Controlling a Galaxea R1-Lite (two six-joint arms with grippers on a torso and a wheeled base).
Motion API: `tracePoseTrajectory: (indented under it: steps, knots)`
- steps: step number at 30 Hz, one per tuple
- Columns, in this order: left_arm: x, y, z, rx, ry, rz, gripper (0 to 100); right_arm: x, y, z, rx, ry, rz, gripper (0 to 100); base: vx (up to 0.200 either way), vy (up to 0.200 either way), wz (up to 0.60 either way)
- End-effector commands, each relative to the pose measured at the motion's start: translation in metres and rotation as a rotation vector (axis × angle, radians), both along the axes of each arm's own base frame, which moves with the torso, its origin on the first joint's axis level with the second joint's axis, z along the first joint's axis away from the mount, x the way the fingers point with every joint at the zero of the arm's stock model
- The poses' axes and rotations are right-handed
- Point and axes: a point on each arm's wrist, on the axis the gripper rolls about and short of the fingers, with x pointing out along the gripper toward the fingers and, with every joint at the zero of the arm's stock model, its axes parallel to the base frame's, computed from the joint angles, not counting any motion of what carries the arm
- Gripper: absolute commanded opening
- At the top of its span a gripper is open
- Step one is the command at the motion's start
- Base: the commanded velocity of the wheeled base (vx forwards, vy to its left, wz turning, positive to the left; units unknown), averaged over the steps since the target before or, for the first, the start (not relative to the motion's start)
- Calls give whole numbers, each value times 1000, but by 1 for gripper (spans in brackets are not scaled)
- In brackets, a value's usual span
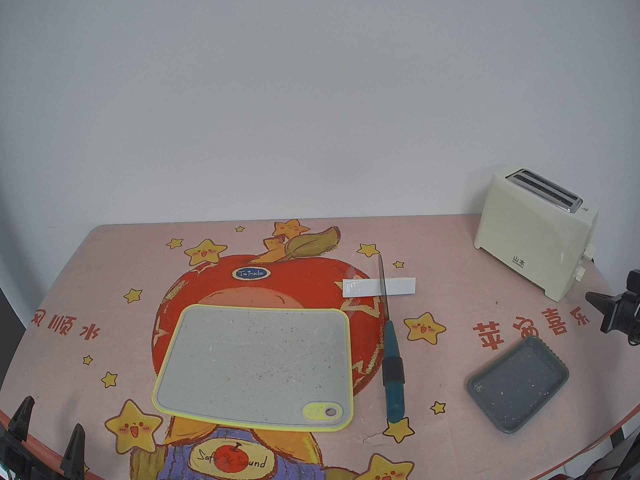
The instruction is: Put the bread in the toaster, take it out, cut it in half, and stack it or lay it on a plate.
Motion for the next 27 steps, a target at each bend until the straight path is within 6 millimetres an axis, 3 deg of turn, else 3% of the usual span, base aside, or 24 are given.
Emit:
tracePoseTrajectory:
  steps: [1,14,21,27]
  knots:
    - [0,0,-5,0,5,1,100,7,-7,-17,25,34,-7,0,0,0,0]
    - [0,0,-5,0,5,1,100,19,-11,-29,41,15,6,0,0,0,0]
    - [0,0,-5,0,5,1,100,10,-2,-9,37,-55,36,0,0,0,0]
    - [0,0,-5,0,5,1,100,12,-3,-7,24,-66,33,0,0,0,0]
